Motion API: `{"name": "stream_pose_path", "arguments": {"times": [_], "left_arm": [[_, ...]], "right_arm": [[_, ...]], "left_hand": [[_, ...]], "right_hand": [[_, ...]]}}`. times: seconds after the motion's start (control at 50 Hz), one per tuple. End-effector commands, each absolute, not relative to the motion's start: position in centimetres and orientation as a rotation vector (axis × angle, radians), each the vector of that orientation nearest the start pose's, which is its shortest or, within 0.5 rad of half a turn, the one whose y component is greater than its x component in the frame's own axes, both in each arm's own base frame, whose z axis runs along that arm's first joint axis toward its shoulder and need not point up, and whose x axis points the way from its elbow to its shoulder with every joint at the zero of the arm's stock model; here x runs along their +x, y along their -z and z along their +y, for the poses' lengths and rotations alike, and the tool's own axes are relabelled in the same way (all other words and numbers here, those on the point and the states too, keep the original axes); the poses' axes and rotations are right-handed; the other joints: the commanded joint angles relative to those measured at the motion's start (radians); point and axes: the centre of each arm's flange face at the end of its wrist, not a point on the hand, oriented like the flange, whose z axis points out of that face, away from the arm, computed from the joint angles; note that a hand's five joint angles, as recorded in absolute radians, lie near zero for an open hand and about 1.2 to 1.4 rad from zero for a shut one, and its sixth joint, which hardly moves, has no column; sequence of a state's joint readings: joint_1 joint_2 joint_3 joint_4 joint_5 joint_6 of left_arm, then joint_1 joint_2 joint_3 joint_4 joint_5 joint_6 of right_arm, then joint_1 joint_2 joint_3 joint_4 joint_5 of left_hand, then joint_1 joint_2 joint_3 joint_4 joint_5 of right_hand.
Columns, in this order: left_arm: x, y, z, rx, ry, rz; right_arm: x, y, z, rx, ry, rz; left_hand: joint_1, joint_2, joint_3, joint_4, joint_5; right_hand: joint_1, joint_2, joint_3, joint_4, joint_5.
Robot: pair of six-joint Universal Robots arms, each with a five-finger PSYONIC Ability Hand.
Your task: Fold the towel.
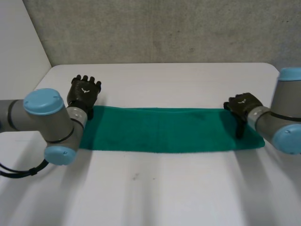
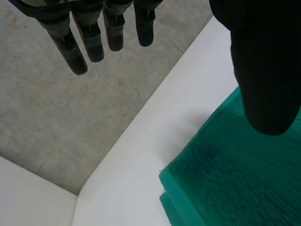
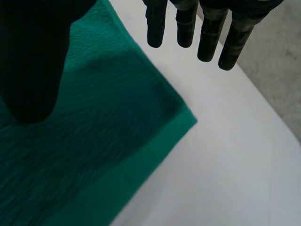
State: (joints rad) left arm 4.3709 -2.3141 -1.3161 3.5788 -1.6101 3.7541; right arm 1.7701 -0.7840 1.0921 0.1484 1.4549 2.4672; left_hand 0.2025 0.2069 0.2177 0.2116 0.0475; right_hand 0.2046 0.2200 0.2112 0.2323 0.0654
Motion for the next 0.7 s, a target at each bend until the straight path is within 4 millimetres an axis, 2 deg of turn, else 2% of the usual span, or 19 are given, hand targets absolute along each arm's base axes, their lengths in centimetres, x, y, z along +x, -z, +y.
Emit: {"name": "stream_pose_path", "arguments": {"times": [0.02, 0.12, 0.14, 0.28, 0.3, 0.34, 0.38, 0.4, 0.42, 0.44, 0.5, 0.54, 0.66, 0.7], "left_arm": [[-24.2, -16.3, -34.1, 0.868, 1.995, 2.004], [-23.5, -17.0, -32.0, 0.832, 2.004, 2.057], [-23.4, -16.9, -31.7, 0.828, 2.003, 2.066], [-23.4, -15.8, -30.1, 0.841, 1.973, 2.133], [-23.4, -15.7, -29.9, 0.842, 1.969, 2.138], [-23.4, -15.6, -29.9, 0.843, 1.965, 2.141], [-23.3, -15.6, -29.9, 0.841, 1.966, 2.14], [-23.3, -15.6, -29.9, 0.839, 1.967, 2.141], [-23.3, -15.6, -29.9, 0.839, 1.967, 2.141], [-23.3, -15.6, -29.9, 0.838, 1.965, 2.142], [-23.2, -15.5, -29.9, 0.834, 1.959, 2.145], [-23.1, -15.5, -29.9, 0.832, 1.958, 2.145], [-22.8, -16.2, -29.7, 0.815, 1.969, 2.132], [-22.7, -16.3, -29.5, 0.815, 1.971, 2.131]], "right_arm": [[18.2, -16.0, -35.3, -1.105, 1.685, 2.499], [17.2, -15.2, -33.9, -1.077, 1.605, 2.52], [16.4, -14.4, -33.4, -1.052, 1.559, 2.55], [15.9, -13.2, -33.0, -1.04, 1.538, 2.565], [15.7, -13.1, -33.2, -1.037, 1.561, 2.561], [15.6, -13.1, -33.4, -1.035, 1.573, 2.558], [15.4, -13.1, -33.8, -1.03, 1.603, 2.554], [15.3, -13.1, -34.0, -1.027, 1.622, 2.552], [15.2, -13.1, -34.2, -1.024, 1.632, 2.553], [14.9, -13.2, -34.4, -1.015, 1.641, 2.563], [13.8, -13.2, -35.0, -0.978, 1.67, 2.593], [12.3, -13.3, -35.8, -0.926, 1.718, 2.641], [9.2, -15.0, -37.4, -0.86, 1.877, 2.741], [7.6, -15.5, -38.1, -0.88, 1.913, 2.789]], "left_hand": [[-0.027, -0.032, -0.042, -0.036, -0.047], [-0.027, -0.032, -0.042, -0.036, -0.047], [-0.027, -0.032, -0.042, -0.036, -0.047], [-0.027, -0.032, -0.042, -0.036, -0.047], [-0.027, -0.032, -0.042, -0.036, -0.047], [-0.027, -0.032, -0.042, -0.036, -0.047], [-0.027, -0.032, -0.042, -0.036, -0.047], [-0.027, -0.032, -0.042, -0.036, -0.047], [-0.027, -0.032, -0.042, -0.036, -0.047], [-0.027, -0.032, -0.042, -0.036, -0.047], [-0.027, -0.032, -0.042, -0.036, -0.047], [-0.027, -0.032, -0.042, -0.036, -0.047], [-0.027, -0.032, -0.042, -0.036, -0.047], [-0.027, -0.032, -0.042, -0.036, -0.047]], "right_hand": [[-0.03, -0.045, -0.037, -0.058, -0.065], [-0.03, -0.045, -0.037, -0.058, -0.065], [-0.03, -0.045, -0.037, -0.058, -0.065], [0.071, 0.056, 0.065, 0.043, 0.036], [0.266, 0.251, 0.259, 0.238, 0.231], [0.329, 0.314, 0.322, 0.301, 0.294], [0.581, 0.565, 0.574, 0.553, 0.545], [0.838, 0.822, 0.831, 0.81, 0.802], [0.962, 0.947, 0.956, 0.935, 0.927], [1.189, 1.174, 1.183, 1.162, 1.154], [1.192, 1.176, 1.185, 1.164, 1.156], [1.192, 1.176, 1.185, 1.164, 1.156], [1.192, 1.176, 1.185, 1.164, 1.156], [1.192, 1.176, 1.185, 1.164, 1.156]]}}
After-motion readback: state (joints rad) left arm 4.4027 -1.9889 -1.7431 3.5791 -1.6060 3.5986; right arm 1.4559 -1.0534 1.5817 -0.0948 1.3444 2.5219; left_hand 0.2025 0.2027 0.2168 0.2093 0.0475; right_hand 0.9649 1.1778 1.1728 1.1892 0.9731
